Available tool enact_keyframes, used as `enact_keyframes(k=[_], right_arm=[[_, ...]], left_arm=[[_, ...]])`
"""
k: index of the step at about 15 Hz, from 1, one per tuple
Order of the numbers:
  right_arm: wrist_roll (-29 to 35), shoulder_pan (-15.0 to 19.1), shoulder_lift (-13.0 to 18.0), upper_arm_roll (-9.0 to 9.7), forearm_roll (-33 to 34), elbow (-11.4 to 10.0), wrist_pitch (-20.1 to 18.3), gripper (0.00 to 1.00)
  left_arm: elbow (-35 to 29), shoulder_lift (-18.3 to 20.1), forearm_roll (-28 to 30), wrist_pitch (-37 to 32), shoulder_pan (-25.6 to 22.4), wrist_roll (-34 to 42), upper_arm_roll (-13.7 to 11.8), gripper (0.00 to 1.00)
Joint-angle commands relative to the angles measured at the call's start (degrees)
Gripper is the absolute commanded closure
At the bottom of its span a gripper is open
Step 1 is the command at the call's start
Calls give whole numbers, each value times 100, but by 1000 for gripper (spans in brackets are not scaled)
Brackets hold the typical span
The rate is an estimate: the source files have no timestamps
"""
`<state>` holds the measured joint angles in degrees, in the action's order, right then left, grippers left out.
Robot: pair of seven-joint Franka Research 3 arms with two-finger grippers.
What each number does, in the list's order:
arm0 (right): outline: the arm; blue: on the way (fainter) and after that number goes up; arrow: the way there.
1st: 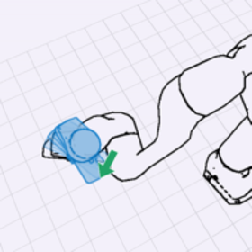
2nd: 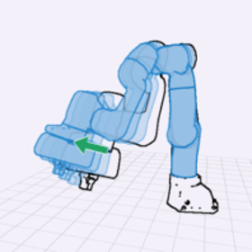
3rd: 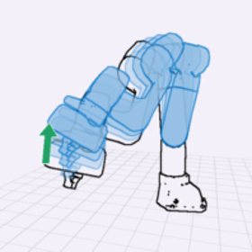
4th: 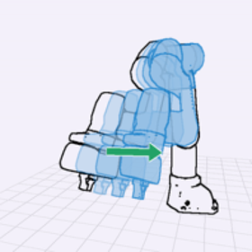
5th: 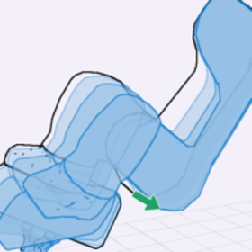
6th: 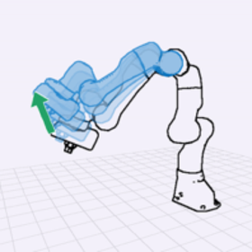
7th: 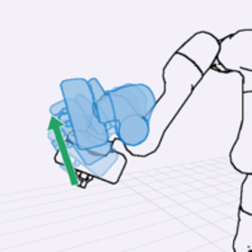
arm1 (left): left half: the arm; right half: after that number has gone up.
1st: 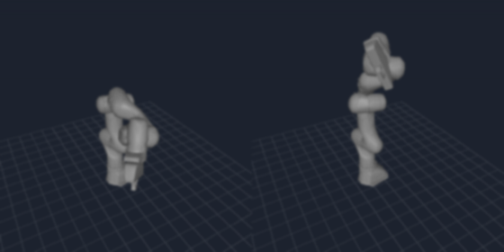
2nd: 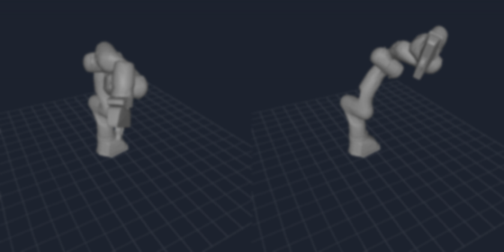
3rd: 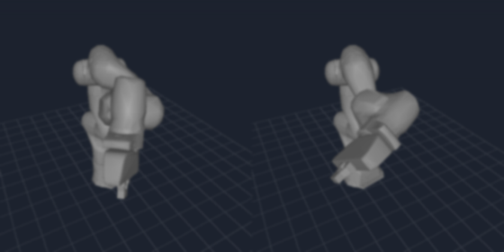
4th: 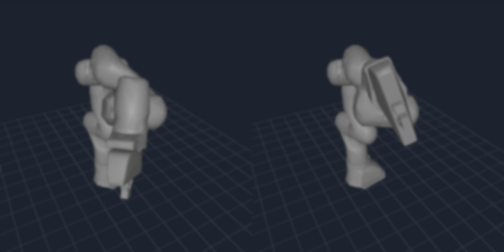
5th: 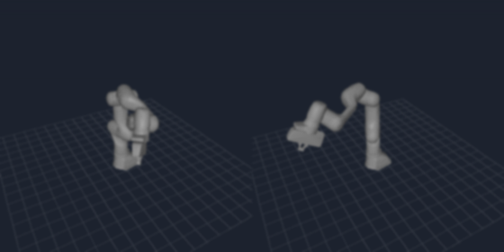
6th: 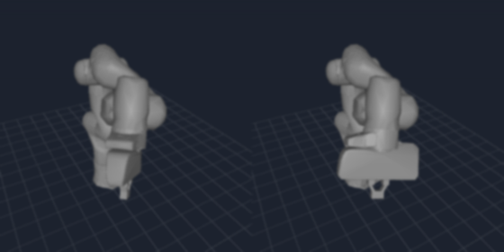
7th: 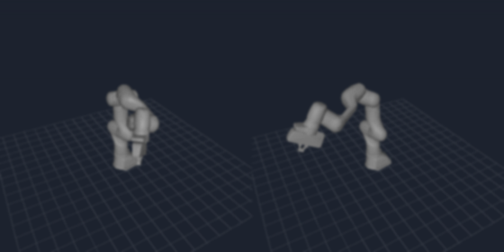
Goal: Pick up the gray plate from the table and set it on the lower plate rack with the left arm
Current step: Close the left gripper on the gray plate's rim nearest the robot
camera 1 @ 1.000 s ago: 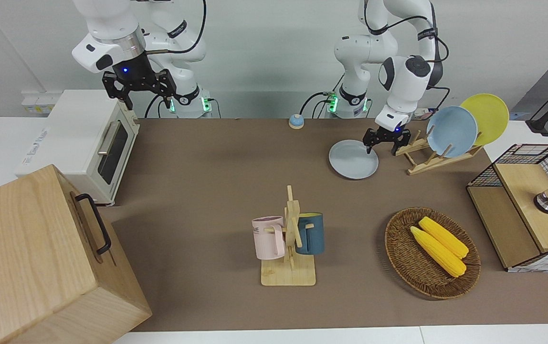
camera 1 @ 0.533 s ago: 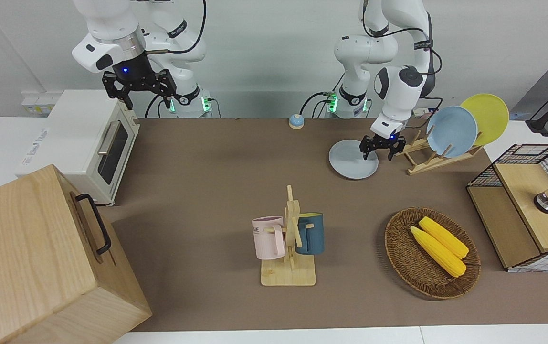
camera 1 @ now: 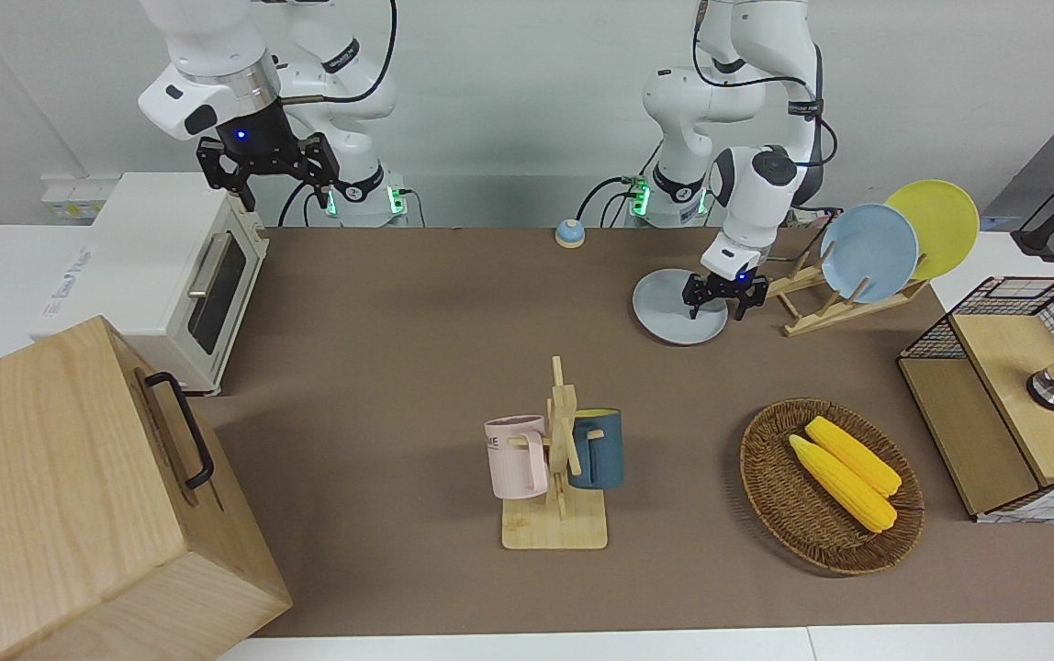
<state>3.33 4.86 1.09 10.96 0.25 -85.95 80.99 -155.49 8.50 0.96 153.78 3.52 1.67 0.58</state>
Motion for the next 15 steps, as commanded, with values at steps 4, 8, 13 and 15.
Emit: enact_keyframes(k=[4, 8, 13, 15], right_arm=[[1, 41, 14, 38, -34, 35, -83, 13], [1, 41, 14, 29, -34, 35, -83, 13], [1, 41, 14, 38, -34, 35, -83, 11], [1, 41, 14, 29, -34, 35, -83, 11]], left_arm=[[-104, 55, 45, 135, 157, -44, -32, 738], [-104, 82, 45, 82, 157, -52, -23, 1000], [-78, 362, 45, -330, 131, 0, -32, 1000], [-34, 625, 45, -672, 87, 0, -41, 1000]])
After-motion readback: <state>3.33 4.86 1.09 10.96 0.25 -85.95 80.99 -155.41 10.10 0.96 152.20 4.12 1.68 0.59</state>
